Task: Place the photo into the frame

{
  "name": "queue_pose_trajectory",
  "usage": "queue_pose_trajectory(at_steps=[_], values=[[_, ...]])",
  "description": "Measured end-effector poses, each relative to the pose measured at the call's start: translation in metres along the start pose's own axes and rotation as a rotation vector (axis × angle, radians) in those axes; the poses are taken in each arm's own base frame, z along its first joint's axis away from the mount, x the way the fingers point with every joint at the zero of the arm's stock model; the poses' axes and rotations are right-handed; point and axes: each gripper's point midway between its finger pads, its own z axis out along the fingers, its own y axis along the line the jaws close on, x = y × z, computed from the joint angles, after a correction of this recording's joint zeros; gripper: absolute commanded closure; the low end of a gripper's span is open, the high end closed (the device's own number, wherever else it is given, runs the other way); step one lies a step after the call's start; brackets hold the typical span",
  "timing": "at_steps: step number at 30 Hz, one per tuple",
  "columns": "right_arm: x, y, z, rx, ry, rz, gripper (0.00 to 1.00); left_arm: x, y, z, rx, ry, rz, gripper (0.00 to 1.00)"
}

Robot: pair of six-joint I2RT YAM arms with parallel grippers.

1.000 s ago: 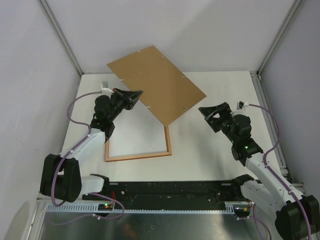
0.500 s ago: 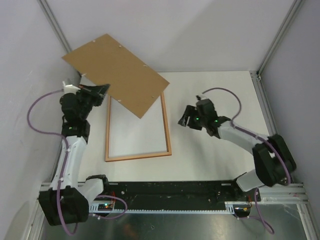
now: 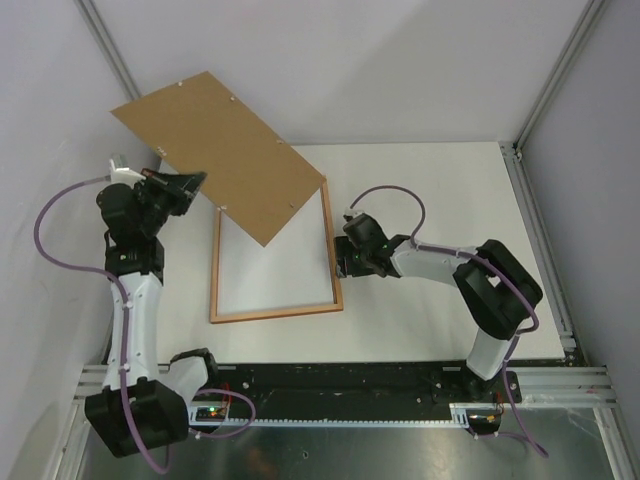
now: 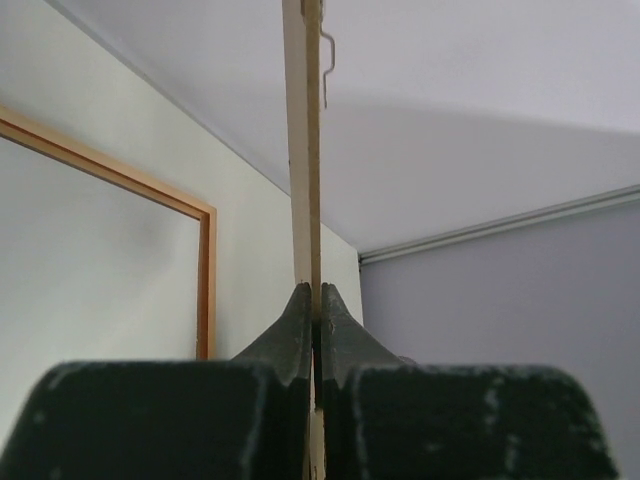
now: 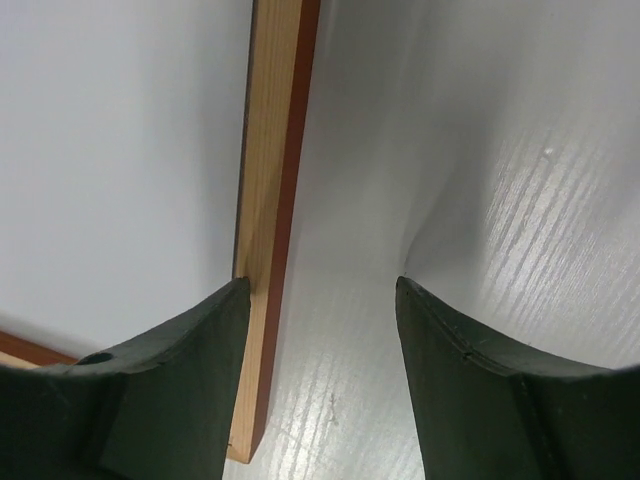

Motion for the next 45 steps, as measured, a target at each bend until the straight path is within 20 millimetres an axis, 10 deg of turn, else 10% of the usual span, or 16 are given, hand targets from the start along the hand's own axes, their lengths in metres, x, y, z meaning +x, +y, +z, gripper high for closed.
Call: queue_pose_trajectory(at_steps=[14, 24, 39, 45], values=[[0.019, 0.017, 0.007, 0.027, 0.017, -0.097, 0.41, 0.018, 0.013, 0.015, 0.012, 0.159, 0.004, 1.00], [0.021, 0.020, 0.009, 0.048, 0.017, -0.109, 0.89, 0.012, 0.016, 0.019, 0.017, 0.181, 0.007, 1.00], [0.002, -0.070, -0.012, 0.167, 0.015, -0.029, 0.93, 0.049, 0.037, 0.021, 0.060, 0.393, -0.063, 1.00], [0.008, -0.095, -0.025, 0.197, 0.017, 0.010, 0.78, 0.083, 0.050, 0.012, 0.070, 0.497, -0.085, 1.00]])
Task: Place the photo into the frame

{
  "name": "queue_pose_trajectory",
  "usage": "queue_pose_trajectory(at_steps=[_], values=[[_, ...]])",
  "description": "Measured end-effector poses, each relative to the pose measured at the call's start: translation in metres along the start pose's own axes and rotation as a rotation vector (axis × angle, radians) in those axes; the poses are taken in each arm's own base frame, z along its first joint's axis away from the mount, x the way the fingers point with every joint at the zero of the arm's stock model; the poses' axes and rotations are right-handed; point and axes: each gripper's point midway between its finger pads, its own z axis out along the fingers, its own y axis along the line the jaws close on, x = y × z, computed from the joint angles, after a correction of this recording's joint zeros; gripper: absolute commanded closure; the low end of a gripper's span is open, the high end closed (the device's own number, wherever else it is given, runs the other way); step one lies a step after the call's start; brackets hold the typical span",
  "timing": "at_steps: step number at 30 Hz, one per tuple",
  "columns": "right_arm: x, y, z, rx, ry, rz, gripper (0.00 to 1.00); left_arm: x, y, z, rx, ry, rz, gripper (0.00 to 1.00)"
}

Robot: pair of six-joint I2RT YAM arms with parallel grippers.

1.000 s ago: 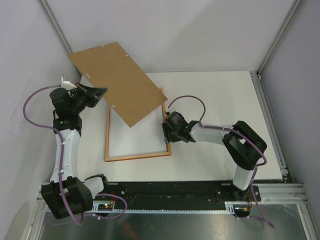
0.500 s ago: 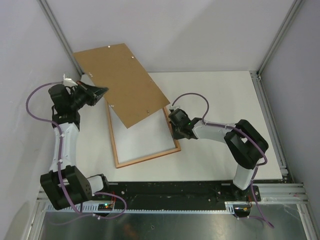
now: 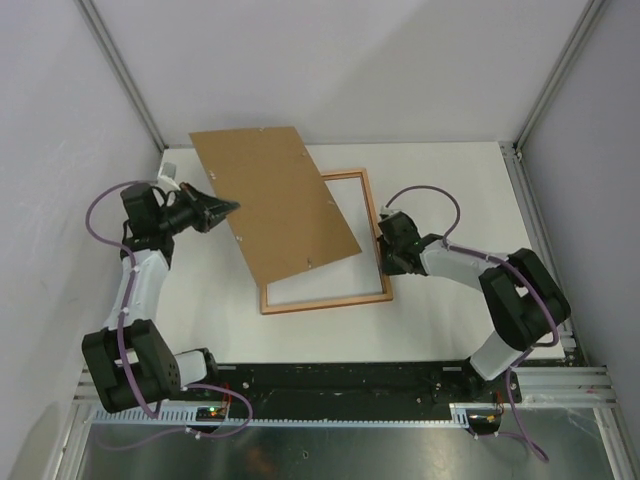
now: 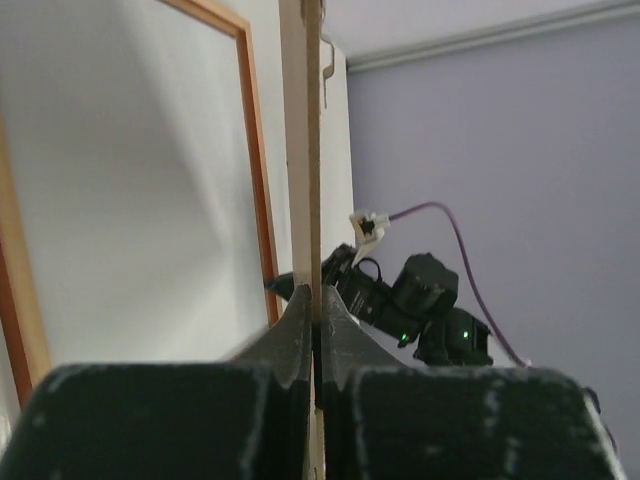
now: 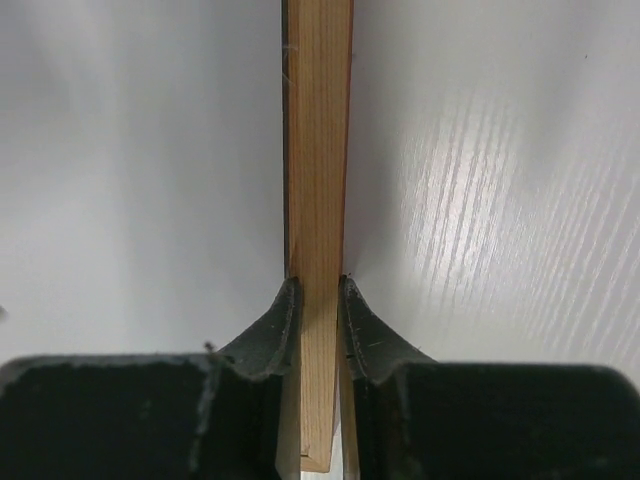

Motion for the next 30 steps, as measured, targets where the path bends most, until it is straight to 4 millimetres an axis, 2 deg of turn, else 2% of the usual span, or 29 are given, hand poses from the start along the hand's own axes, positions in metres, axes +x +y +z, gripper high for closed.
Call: queue_pose_trajectory(at_steps=[4, 6, 8, 12, 15, 17, 19, 21, 26, 30], values=[[0.005, -0.001, -0.006, -0.014, 0.013, -0.011, 0.50, 0.025, 0.004, 0.007, 0.018, 0.083, 0.004, 1.00], [0.004, -0.001, -0.012, -0.023, 0.006, -0.003, 0.43, 0.033, 0.003, 0.010, 0.029, 0.115, 0.012, 1.00], [-0.003, 0.001, -0.022, -0.041, -0.017, 0.005, 0.41, 0.039, 0.002, 0.012, 0.042, 0.144, 0.022, 1.00], [-0.032, -0.008, -0.047, -0.053, -0.120, 0.066, 0.43, 0.047, 0.005, 0.017, 0.060, 0.193, 0.031, 1.00], [-0.055, -0.031, -0.060, -0.028, -0.193, 0.161, 0.47, 0.051, 0.011, 0.024, 0.055, 0.221, 0.030, 1.00], [-0.062, -0.045, -0.061, -0.007, -0.214, 0.211, 0.50, 0.053, 0.015, 0.030, 0.051, 0.240, 0.024, 1.00], [-0.065, -0.057, -0.058, 0.017, -0.214, 0.254, 0.51, 0.054, 0.019, 0.036, 0.046, 0.255, 0.016, 1.00], [-0.065, -0.060, -0.052, 0.028, -0.200, 0.271, 0.52, 0.055, 0.023, 0.041, 0.041, 0.269, 0.009, 1.00], [-0.067, -0.055, -0.033, 0.016, -0.159, 0.290, 0.56, 0.058, 0.037, 0.052, 0.025, 0.297, -0.018, 1.00], [-0.061, -0.053, -0.018, 0.009, -0.117, 0.300, 0.58, 0.059, 0.045, 0.060, 0.022, 0.307, -0.029, 1.00]])
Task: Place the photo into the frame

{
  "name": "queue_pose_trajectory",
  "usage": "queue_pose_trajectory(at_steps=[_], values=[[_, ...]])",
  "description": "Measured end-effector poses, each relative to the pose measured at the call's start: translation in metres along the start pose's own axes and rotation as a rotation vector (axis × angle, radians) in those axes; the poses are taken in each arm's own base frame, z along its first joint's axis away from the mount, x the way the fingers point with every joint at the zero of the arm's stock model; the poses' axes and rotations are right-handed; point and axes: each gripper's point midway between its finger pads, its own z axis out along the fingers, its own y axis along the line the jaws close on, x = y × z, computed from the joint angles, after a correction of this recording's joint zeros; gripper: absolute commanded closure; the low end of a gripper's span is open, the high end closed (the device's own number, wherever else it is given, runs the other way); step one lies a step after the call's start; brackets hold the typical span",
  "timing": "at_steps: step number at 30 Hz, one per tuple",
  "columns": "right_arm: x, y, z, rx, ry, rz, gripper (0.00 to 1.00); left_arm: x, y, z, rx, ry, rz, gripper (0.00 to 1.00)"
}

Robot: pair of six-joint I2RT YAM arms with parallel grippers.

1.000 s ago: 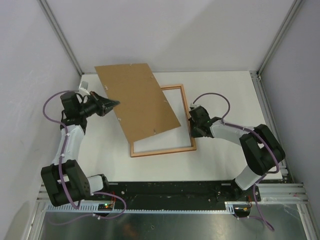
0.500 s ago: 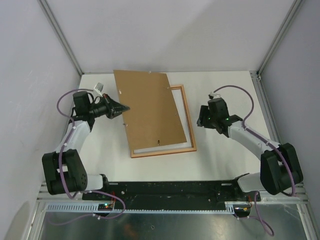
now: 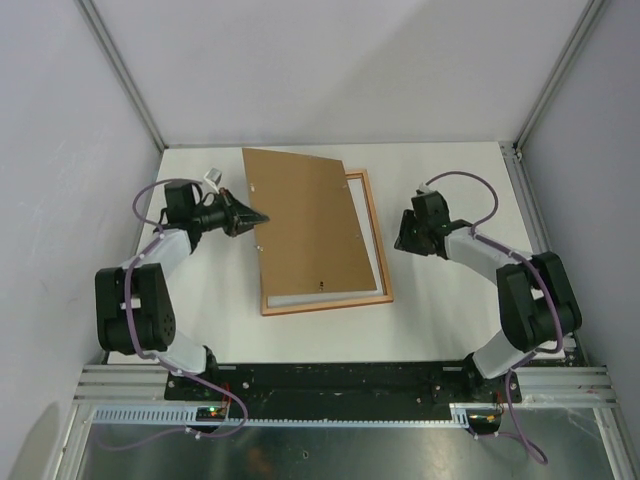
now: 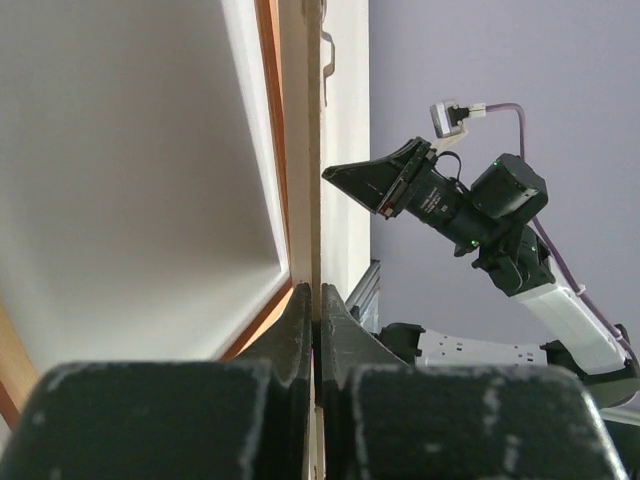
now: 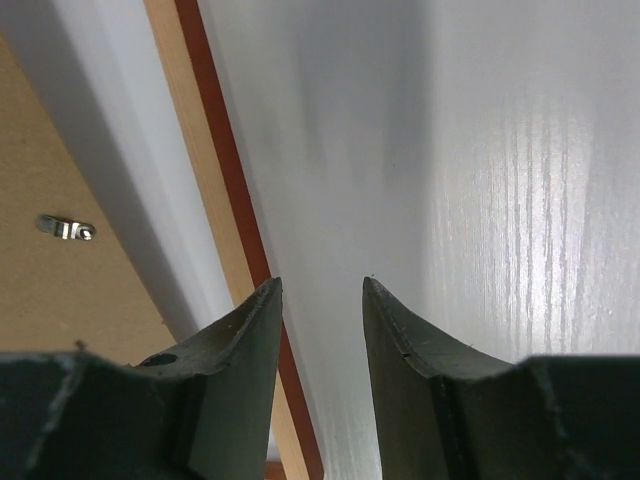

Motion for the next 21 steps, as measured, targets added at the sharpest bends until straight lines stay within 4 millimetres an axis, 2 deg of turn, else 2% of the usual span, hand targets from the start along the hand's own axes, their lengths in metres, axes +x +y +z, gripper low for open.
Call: queue_pose_trajectory(at_steps=[7, 21], values=[[0.014, -0.004, 0.018, 0.013, 0.053, 0.003, 0.59, -0.005, 0.007, 0.010, 0.019, 0.003, 0.015, 1.00], [0.025, -0.001, 0.031, 0.014, 0.085, -0.005, 0.61, 0.001, 0.021, 0.023, 0.023, 0.039, -0.005, 1.00]])
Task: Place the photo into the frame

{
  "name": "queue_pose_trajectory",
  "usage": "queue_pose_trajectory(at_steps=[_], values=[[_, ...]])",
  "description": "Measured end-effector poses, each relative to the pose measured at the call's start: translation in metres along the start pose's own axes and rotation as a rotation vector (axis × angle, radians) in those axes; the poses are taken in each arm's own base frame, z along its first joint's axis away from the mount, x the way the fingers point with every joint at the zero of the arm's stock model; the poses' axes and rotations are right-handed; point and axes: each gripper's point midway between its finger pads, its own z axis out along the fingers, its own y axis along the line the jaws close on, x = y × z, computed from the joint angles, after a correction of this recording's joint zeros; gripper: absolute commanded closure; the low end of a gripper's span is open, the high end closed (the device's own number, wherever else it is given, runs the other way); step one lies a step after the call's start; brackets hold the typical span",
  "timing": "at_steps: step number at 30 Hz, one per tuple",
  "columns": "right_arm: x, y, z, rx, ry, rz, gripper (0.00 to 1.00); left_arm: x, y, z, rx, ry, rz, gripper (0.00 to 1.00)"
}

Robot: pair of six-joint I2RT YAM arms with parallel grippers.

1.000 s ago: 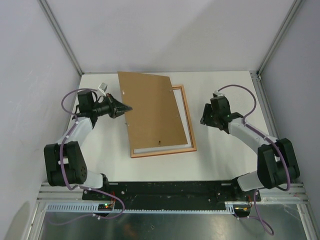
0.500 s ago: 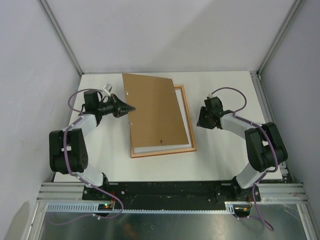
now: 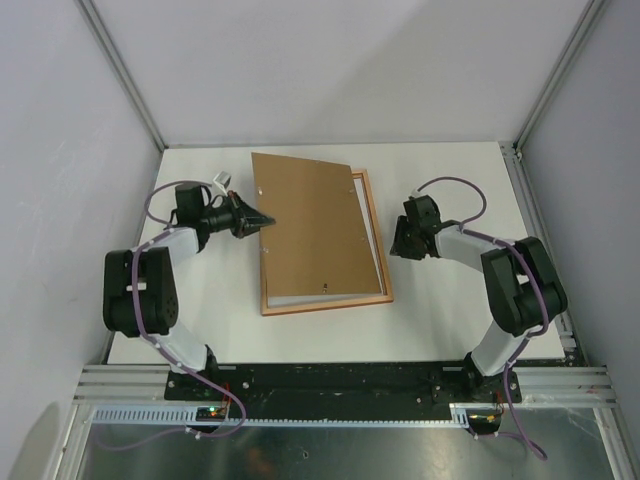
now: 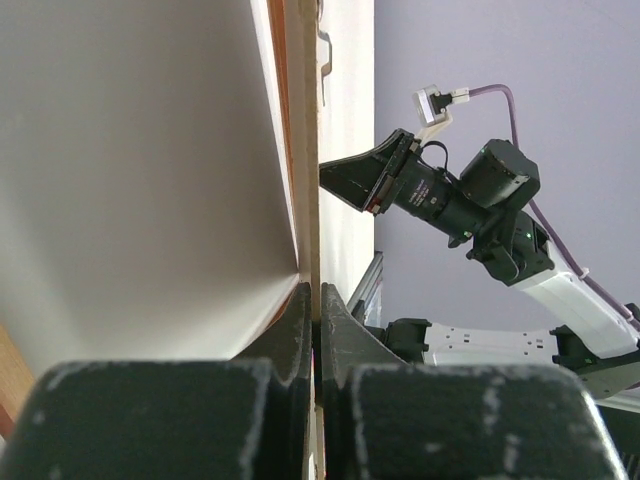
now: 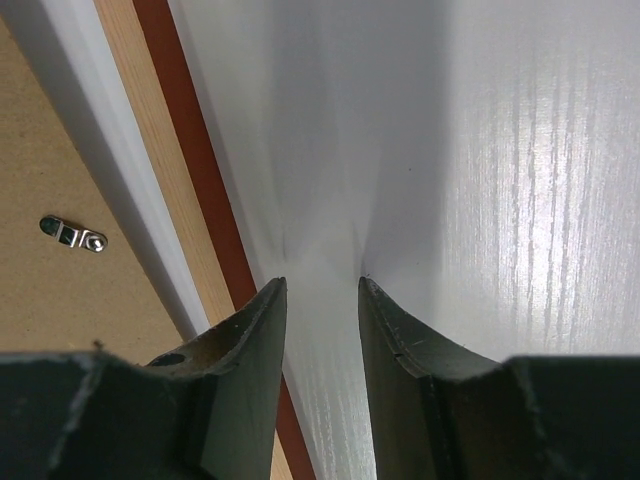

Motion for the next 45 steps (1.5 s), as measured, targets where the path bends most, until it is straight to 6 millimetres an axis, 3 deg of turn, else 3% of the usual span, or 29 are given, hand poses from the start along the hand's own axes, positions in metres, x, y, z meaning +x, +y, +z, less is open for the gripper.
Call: queue_pose_trajectory(at_steps=[29, 45], values=[[-0.006, 0.021, 0.013, -0.035, -0.008, -0.028, 0.64, 0.007, 0.021, 0.013, 0.006, 0.051, -0.081, 1.00], [-0.008, 0.028, 0.018, -0.037, -0.011, -0.061, 0.64, 0.000, 0.031, 0.022, 0.013, 0.079, -0.102, 1.00]])
